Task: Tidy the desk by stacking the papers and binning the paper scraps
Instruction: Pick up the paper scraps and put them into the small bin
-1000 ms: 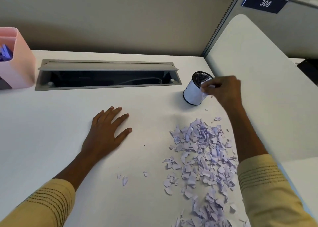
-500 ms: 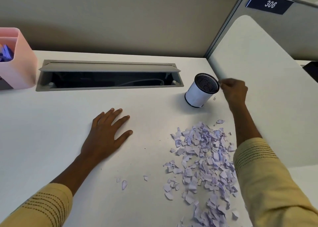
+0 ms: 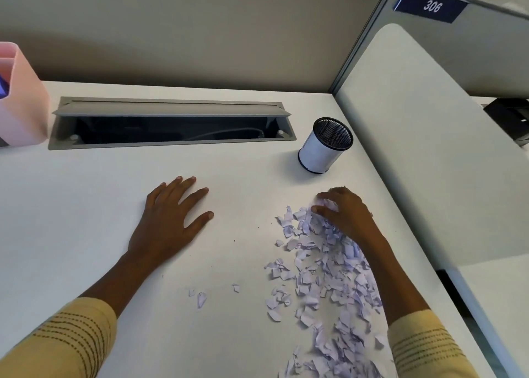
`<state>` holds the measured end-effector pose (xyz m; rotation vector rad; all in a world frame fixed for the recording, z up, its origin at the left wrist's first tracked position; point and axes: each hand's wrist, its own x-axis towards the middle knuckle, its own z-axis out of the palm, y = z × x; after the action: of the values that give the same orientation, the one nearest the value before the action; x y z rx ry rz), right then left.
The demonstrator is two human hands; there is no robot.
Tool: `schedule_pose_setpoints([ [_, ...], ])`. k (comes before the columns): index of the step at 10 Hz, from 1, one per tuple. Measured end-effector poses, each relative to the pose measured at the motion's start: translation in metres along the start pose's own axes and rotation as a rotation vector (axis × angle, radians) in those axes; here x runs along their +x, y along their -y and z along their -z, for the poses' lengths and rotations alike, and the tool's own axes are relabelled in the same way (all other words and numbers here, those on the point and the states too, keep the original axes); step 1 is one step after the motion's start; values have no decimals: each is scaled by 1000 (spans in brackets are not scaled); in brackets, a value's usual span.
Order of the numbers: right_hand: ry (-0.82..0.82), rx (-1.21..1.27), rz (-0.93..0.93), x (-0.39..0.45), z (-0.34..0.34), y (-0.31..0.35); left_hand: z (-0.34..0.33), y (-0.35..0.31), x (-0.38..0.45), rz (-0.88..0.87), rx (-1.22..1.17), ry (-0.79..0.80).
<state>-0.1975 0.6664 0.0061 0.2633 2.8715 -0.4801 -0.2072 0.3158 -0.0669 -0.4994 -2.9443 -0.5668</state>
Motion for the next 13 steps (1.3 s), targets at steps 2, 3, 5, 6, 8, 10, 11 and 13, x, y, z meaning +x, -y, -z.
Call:
schedule_pose_setpoints([
  [2,14,90,-62,-10,-4,15,0,0,0,-1,7,4],
  [3,-15,214,-45,-9,0,15,0,0,0,-7,2,6],
  [5,-110,508,24,2,41,21,0,1,1,-5,7,13],
  [6,-236,555,68,21,72,28,0,0,0,-5,0,6],
  [8,-423,402,11,75,99,36,1,0,0,-5,-9,-2],
  [10,-384,242,-15,93,91,39,1,1,0,-8,-3,-1],
  [11,-477,278,10,71,90,46,-1,1,1,-11,-4,-4],
  [13,-36,206,160,5,42,52,-1,1,0,2,-12,2],
])
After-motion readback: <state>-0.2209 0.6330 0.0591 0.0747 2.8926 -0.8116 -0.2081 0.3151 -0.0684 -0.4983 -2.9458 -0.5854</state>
